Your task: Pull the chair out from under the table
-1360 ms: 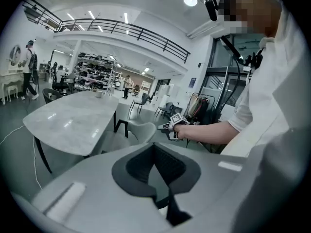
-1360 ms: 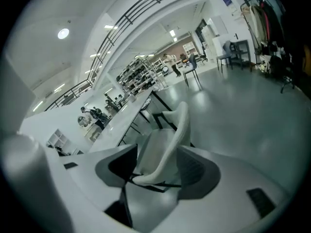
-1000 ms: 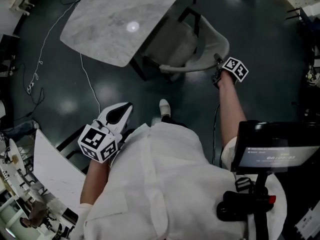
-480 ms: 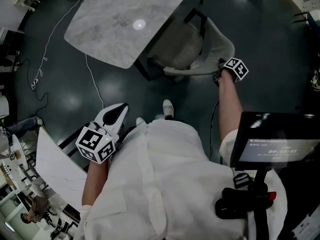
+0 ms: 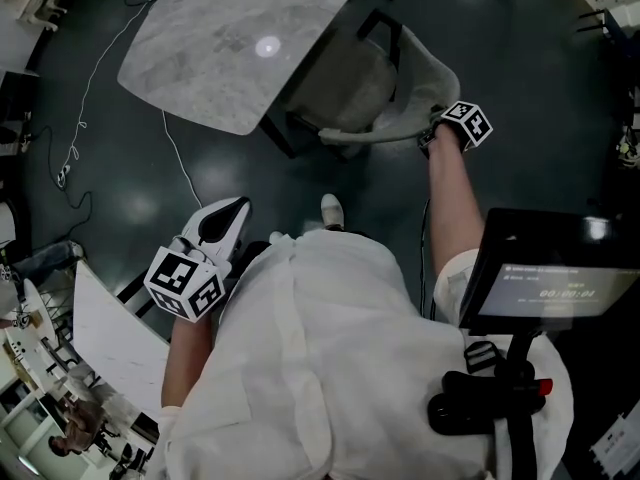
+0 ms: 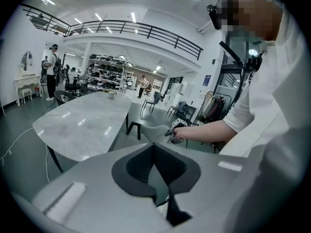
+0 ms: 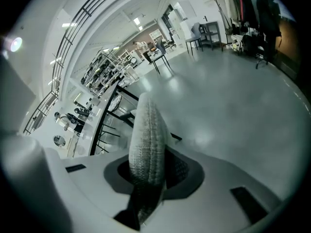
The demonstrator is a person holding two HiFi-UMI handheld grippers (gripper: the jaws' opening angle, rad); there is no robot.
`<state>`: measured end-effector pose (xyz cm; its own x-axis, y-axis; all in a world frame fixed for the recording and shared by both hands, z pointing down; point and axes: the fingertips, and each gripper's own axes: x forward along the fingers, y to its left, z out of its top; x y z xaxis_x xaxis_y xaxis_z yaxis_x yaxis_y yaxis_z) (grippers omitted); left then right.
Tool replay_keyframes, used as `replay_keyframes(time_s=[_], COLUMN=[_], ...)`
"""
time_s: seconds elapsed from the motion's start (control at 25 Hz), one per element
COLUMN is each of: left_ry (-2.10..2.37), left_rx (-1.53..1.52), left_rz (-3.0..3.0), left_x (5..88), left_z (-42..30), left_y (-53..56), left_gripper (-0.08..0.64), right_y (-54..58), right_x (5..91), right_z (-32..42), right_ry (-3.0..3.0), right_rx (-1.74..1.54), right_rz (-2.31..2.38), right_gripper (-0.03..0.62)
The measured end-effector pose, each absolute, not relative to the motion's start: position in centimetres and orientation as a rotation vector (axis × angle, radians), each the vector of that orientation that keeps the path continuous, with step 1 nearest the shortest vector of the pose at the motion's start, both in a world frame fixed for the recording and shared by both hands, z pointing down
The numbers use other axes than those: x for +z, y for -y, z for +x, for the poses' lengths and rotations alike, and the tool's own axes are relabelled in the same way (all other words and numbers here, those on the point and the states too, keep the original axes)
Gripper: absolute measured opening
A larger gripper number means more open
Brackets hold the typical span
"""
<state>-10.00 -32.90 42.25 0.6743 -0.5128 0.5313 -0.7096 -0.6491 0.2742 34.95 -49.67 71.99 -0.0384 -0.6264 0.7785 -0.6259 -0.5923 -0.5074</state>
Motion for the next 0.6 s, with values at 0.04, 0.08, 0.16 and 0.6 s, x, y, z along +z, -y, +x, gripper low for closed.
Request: replay_keyframes(time_s=[0.04,0.08,0.16,0.6], left_ry=[0.947,0.944,0.936,0.825], left_rx=[0.568,0.566,0.564,0.582], left_rz=[2.423,2.423,2.426,2.466], left_x=[42.2,42.2,42.2,43.0], left_z=[-10.0,-9.9,-9.8,-7.9], left_y=[32.9,33.0,33.0,33.8], left_gripper=[0.008,0.008,0.008,0.008], right_y=[49.6,49.6,49.3,45.2], right_x=[71.9,71.8,71.5,71.6], right_z=[35.1,35.3,36.3,41.7], right_ry=[-1.408,-1.395,-1.373,-1.328], right_rx=[-1.765,-1.764,-1.759,-1.755], right_rz=[-2.179,-2.184,-2.197,-2.226], right_gripper=[0.086,0.086,0.086,0.083])
